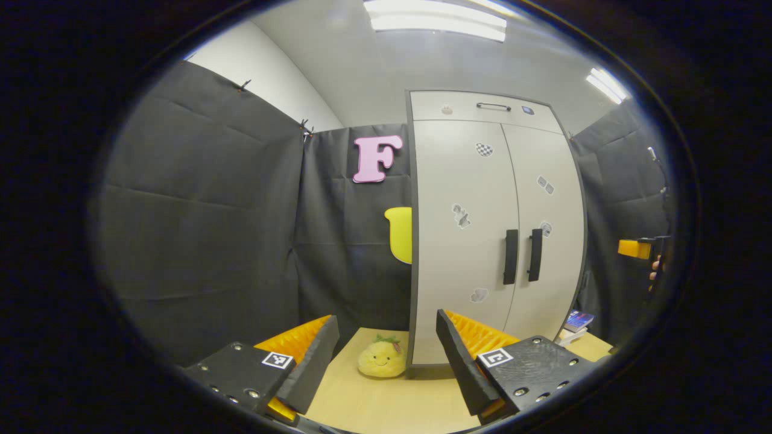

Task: Open the right door of the double-door shoe cabinet with the right hand, and open the left door with the left hand.

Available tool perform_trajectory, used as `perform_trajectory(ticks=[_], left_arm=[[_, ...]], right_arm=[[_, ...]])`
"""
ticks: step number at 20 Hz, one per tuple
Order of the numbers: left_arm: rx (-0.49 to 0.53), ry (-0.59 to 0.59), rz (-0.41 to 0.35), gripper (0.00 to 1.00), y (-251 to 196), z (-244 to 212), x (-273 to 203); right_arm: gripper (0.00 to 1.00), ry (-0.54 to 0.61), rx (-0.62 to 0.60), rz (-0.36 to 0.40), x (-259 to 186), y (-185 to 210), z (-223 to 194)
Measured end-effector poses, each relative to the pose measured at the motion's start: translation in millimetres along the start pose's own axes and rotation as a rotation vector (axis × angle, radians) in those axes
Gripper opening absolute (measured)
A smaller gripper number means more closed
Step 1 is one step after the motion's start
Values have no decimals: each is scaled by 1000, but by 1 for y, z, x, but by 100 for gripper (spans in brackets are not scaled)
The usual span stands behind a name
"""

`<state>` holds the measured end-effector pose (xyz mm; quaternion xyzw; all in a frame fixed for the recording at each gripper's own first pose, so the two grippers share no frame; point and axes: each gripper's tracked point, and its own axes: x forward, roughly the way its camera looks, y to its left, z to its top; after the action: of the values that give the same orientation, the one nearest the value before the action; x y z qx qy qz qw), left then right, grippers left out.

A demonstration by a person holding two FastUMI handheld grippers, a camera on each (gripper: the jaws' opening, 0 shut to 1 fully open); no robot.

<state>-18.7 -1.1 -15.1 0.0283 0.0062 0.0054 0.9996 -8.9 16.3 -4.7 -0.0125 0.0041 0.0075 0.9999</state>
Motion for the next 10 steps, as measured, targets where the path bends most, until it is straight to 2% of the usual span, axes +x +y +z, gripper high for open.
perform_trajectory(ticks=[10], left_arm=[[-24,59,3,94,-5,-32,-13]], right_arm=[[98,8,41,14,4,6,5]])
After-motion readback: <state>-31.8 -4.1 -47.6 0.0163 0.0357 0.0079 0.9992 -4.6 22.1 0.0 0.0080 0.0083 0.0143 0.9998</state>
